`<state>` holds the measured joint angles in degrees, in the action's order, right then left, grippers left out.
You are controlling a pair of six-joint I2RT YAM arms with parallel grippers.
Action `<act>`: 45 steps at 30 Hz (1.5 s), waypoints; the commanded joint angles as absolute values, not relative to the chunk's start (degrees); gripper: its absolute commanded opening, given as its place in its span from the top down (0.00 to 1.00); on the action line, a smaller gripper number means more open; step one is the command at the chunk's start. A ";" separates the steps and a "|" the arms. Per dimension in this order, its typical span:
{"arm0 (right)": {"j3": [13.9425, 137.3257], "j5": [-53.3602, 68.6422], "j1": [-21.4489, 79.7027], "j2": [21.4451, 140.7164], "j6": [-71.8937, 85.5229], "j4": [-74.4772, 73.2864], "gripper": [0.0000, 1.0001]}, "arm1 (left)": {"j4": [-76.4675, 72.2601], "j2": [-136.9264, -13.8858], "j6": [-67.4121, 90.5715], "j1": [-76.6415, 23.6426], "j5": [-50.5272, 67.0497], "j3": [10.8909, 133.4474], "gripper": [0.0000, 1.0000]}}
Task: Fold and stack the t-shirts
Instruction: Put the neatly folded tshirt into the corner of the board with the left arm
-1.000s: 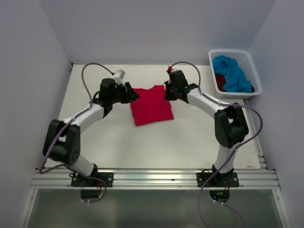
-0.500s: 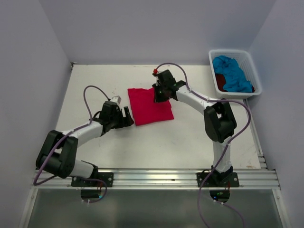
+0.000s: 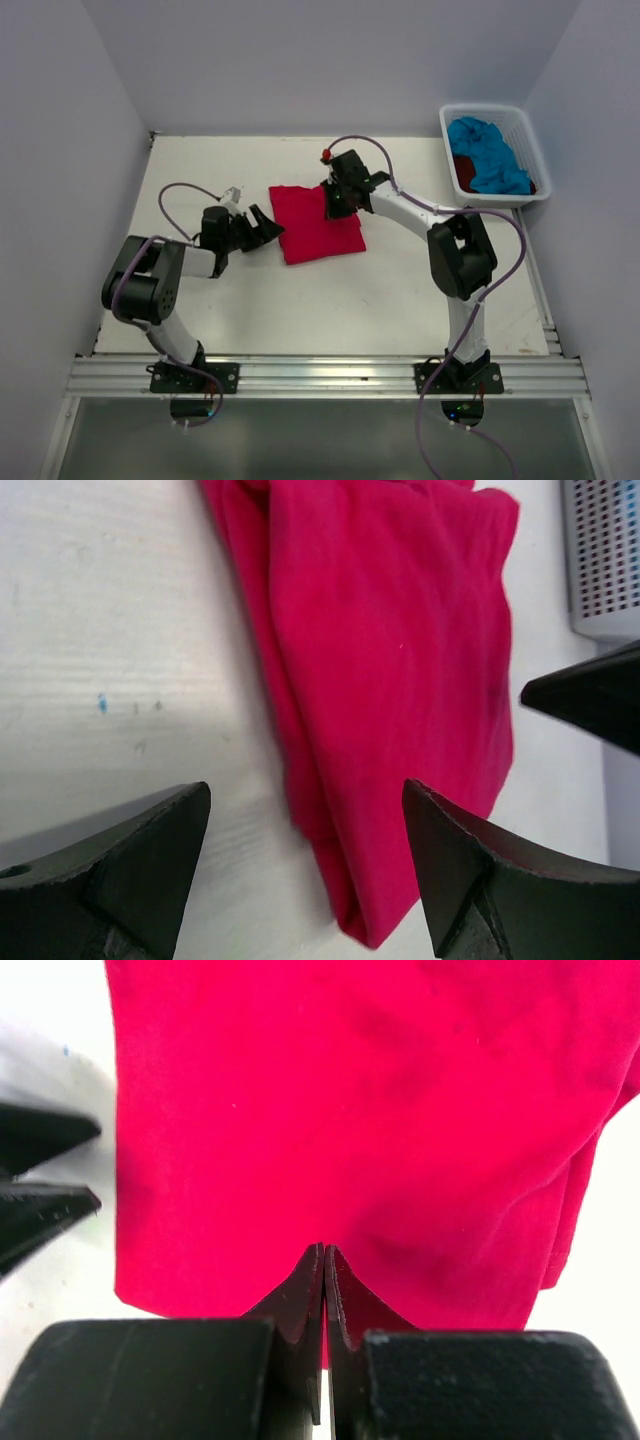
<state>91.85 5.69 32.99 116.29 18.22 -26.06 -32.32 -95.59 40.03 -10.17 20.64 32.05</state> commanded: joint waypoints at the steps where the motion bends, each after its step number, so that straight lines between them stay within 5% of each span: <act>1: 90.27 5.63 33.49 112.77 16.79 -26.46 1.00 | -36.65 -105.70 44.21 -9.14 28.38 34.09 0.16; 11: 90.79 4.57 33.84 113.81 16.87 -26.54 1.00 | -24.43 -118.29 43.24 -12.39 34.19 53.51 0.14; 18: 91.41 4.83 33.93 115.75 17.49 -26.10 1.00 | -28.48 -120.76 47.02 -14.76 35.33 54.14 0.15; 20: 91.15 4.83 34.01 115.93 17.75 -26.19 1.00 | -29.70 -120.85 47.46 -14.94 35.68 53.70 0.20; 26: 89.56 4.75 34.01 114.79 17.93 -25.31 1.00 | -34.09 -123.39 50.09 -14.85 37.62 53.61 0.65; 27: 89.39 4.66 33.93 114.61 18.02 -25.23 1.00 | -35.06 -124.01 50.53 -14.85 37.53 53.35 0.87; 28: 89.12 4.48 34.01 114.09 18.02 -25.22 1.00 | -35.42 -124.19 50.89 -14.85 37.53 53.26 0.97; 34: 86.84 4.04 34.01 111.27 17.58 -25.14 1.00 | -35.43 -123.23 49.58 -14.33 36.83 53.52 1.00; 45: 77.09 2.11 33.93 98.01 17.49 -22.68 1.00 | 9.39 -115.14 31.56 -4.23 14.95 75.13 1.00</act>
<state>78.81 3.51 33.74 103.39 17.87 -25.30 -6.96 -118.37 38.87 -9.28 26.15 69.78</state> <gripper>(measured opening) 0.010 0.037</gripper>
